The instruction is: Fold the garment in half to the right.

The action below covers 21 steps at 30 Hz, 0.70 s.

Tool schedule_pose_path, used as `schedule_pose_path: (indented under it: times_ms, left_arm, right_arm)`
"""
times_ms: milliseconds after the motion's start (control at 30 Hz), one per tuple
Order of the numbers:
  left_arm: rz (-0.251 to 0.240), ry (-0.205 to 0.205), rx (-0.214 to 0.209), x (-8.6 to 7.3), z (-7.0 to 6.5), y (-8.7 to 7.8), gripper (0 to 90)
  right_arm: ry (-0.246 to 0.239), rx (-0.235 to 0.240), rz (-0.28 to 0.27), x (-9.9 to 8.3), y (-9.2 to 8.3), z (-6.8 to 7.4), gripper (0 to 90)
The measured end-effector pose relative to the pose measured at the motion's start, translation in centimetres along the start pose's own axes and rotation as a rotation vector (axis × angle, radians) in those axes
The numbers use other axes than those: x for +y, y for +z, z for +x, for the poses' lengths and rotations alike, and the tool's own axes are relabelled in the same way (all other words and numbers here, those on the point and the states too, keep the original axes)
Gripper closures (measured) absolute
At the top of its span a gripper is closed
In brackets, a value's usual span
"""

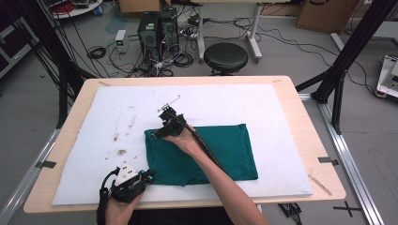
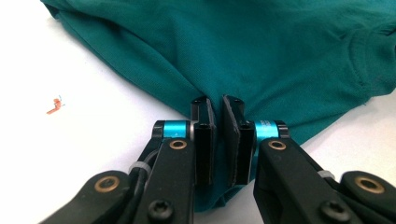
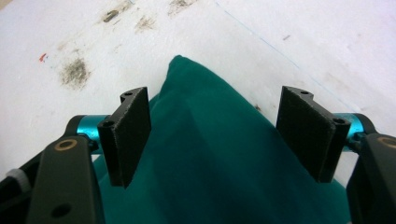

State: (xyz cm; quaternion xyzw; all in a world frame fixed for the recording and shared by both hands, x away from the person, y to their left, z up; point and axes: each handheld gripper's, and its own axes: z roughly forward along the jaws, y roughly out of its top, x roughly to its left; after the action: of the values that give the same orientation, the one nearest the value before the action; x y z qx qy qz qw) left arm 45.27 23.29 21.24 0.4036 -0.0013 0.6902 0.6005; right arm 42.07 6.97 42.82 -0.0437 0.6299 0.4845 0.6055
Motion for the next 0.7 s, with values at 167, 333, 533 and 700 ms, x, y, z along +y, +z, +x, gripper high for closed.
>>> schedule_pose_path:
  times_ms: [167, 333, 533, 700]
  left_arm:
    - [-0.001, -0.001, -0.001, 0.0, 0.0, 0.0, 82.9]
    - [-0.002, 0.003, 0.0, 0.0, 0.0, 0.0, 82.9]
    - [-0.004, 0.007, 0.002, -0.1, 0.0, 0.0, 82.8]
    - [-0.004, 0.006, 0.002, -0.1, 0.0, 0.0, 82.8]
  right_arm:
    - [0.002, 0.008, 0.015, 0.4, 0.7, 0.1, 27.1]
    - [-0.007, 0.011, 0.02, 0.7, 1.4, 0.5, 27.3]
    - [-0.011, 0.019, 0.038, 1.6, 2.7, 0.8, 32.3]
    - [-0.019, 0.009, 0.051, 1.9, 3.3, 1.1, 39.2]
